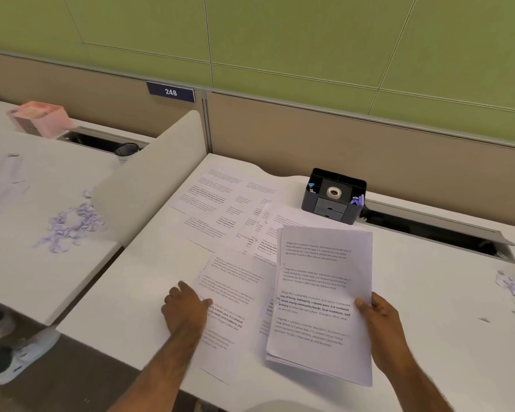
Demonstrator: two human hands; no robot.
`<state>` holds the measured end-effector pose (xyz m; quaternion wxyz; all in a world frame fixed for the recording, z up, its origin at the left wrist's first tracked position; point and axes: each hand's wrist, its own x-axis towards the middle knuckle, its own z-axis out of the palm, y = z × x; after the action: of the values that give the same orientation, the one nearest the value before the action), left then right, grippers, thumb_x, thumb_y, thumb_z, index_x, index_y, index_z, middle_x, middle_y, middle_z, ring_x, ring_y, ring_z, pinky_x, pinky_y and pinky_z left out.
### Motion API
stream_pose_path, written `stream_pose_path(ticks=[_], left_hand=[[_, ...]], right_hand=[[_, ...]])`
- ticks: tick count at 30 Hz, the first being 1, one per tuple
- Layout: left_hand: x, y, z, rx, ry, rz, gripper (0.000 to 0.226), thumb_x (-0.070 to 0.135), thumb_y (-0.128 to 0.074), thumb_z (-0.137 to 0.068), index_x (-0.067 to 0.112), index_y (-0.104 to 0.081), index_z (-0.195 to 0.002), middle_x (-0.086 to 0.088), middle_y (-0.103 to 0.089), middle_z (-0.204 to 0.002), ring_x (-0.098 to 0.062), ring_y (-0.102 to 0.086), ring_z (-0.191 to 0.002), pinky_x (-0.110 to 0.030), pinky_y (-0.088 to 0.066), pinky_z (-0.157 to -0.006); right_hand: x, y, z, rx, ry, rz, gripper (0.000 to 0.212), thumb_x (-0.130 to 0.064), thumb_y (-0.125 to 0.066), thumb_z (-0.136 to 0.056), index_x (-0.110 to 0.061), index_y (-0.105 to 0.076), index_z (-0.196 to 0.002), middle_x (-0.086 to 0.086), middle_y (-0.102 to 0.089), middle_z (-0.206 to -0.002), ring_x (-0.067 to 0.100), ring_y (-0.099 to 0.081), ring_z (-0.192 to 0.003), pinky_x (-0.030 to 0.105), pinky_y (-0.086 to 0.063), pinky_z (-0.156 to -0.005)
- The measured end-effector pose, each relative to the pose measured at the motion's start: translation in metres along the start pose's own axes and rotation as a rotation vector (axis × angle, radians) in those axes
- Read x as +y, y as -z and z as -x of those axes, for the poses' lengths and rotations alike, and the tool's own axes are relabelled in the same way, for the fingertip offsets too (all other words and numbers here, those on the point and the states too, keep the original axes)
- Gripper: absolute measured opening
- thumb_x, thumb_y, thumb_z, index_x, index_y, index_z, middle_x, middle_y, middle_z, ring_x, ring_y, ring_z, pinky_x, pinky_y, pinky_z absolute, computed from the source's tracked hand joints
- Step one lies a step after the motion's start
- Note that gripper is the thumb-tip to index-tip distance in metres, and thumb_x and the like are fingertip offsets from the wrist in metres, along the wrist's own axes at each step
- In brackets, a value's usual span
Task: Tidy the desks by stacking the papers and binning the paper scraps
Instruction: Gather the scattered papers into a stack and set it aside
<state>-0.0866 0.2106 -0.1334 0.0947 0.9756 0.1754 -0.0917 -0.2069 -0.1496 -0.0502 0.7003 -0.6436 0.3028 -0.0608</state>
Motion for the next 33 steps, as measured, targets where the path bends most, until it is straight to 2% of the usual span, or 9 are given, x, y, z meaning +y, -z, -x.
stream_pose_path(ticks=[3, 6, 11, 15, 18, 21, 25, 30, 33], left_hand=[[0.003, 0.003, 0.002, -0.046, 0.002, -0.011, 0.076, 0.06, -0.064, -0.089, 0.008, -0.041, -0.141, -0.011, -0.06, -0.131, -0.028, -0.059, -0.118, -0.039, -0.047, -0.096], [0.005, 0.006, -0.001, -0.124, -0.009, 0.113, 0.052, 0.046, -0.069, -0.09, 0.012, -0.051, -0.126, -0.01, -0.065, -0.123, -0.03, -0.061, -0.113, -0.04, -0.048, -0.094], [0.005, 0.014, -0.006, -0.186, -0.054, 0.145, 0.041, 0.031, -0.067, -0.087, 0.012, -0.056, -0.122, -0.011, -0.054, -0.12, -0.032, -0.055, -0.116, -0.039, -0.048, -0.092], [0.001, 0.014, -0.01, -0.23, -0.084, 0.331, 0.021, 0.023, -0.068, -0.083, 0.012, -0.055, -0.096, -0.008, -0.065, -0.104, -0.027, -0.063, -0.094, -0.039, -0.056, -0.084], [0.0, 0.019, -0.01, -0.259, -0.045, 0.54, 0.039, 0.018, -0.077, -0.084, 0.009, -0.051, -0.111, -0.013, -0.069, -0.109, -0.026, -0.064, -0.085, -0.034, -0.053, -0.076], [-0.005, 0.021, -0.009, -0.287, -0.002, 0.66, 0.076, 0.02, -0.086, -0.079, 0.011, -0.042, -0.141, -0.016, -0.065, -0.126, -0.031, -0.065, -0.102, -0.033, -0.046, -0.081], [-0.012, 0.02, -0.002, -0.289, 0.014, 0.623, 0.04, 0.018, -0.085, -0.08, 0.009, -0.058, -0.109, -0.012, -0.071, -0.109, -0.018, -0.063, -0.078, -0.026, -0.044, -0.062], [-0.013, 0.03, 0.003, -0.204, 0.05, 0.504, 0.025, 0.015, -0.077, -0.086, 0.009, -0.054, -0.092, -0.005, -0.064, -0.091, -0.022, -0.057, -0.078, -0.032, -0.04, -0.064], [-0.017, 0.031, 0.004, -0.228, 0.038, 0.488, 0.023, 0.015, -0.076, -0.087, 0.013, -0.055, -0.077, -0.001, -0.062, -0.078, -0.017, -0.057, -0.07, -0.028, -0.038, -0.057]], right_hand=[[0.0, 0.0, -0.001, 0.012, -0.003, -0.005, 0.022, -0.003, -0.053, -0.1, -0.006, -0.07, -0.114, 0.016, -0.076, -0.108, 0.044, -0.07, -0.103, 0.058, -0.054, -0.096], [-0.001, 0.0, 0.0, 0.015, -0.004, -0.008, 0.022, -0.003, -0.054, -0.099, -0.007, -0.071, -0.113, 0.015, -0.076, -0.107, 0.045, -0.069, -0.104, 0.059, -0.054, -0.096], [-0.004, 0.006, 0.0, 0.004, 0.011, -0.014, 0.021, -0.002, -0.053, -0.1, -0.005, -0.071, -0.111, 0.017, -0.076, -0.107, 0.045, -0.07, -0.101, 0.06, -0.053, -0.096], [-0.004, 0.012, -0.001, 0.019, 0.014, -0.042, 0.021, -0.002, -0.053, -0.099, -0.006, -0.071, -0.11, 0.015, -0.076, -0.106, 0.036, -0.071, -0.092, 0.057, -0.054, -0.095], [-0.001, 0.015, -0.002, 0.02, 0.012, -0.053, 0.021, -0.002, -0.053, -0.099, -0.005, -0.071, -0.11, 0.015, -0.076, -0.107, 0.036, -0.071, -0.092, 0.057, -0.054, -0.095], [0.002, 0.017, -0.001, 0.012, 0.0, -0.059, 0.022, -0.001, -0.052, -0.099, -0.005, -0.071, -0.11, 0.016, -0.076, -0.106, 0.036, -0.071, -0.092, 0.057, -0.054, -0.094], [0.007, 0.019, -0.002, 0.019, -0.01, -0.065, 0.022, -0.001, -0.052, -0.099, -0.003, -0.07, -0.111, 0.017, -0.076, -0.106, 0.037, -0.071, -0.092, 0.059, -0.054, -0.095], [0.012, 0.021, -0.006, 0.03, -0.023, -0.061, 0.02, -0.001, -0.053, -0.099, -0.003, -0.07, -0.108, 0.019, -0.075, -0.107, 0.048, -0.068, -0.103, 0.066, -0.051, -0.096], [0.013, 0.021, -0.008, 0.029, -0.025, -0.062, 0.02, 0.0, -0.052, -0.099, -0.003, -0.07, -0.108, 0.019, -0.075, -0.106, 0.04, -0.07, -0.094, 0.064, -0.051, -0.096]])
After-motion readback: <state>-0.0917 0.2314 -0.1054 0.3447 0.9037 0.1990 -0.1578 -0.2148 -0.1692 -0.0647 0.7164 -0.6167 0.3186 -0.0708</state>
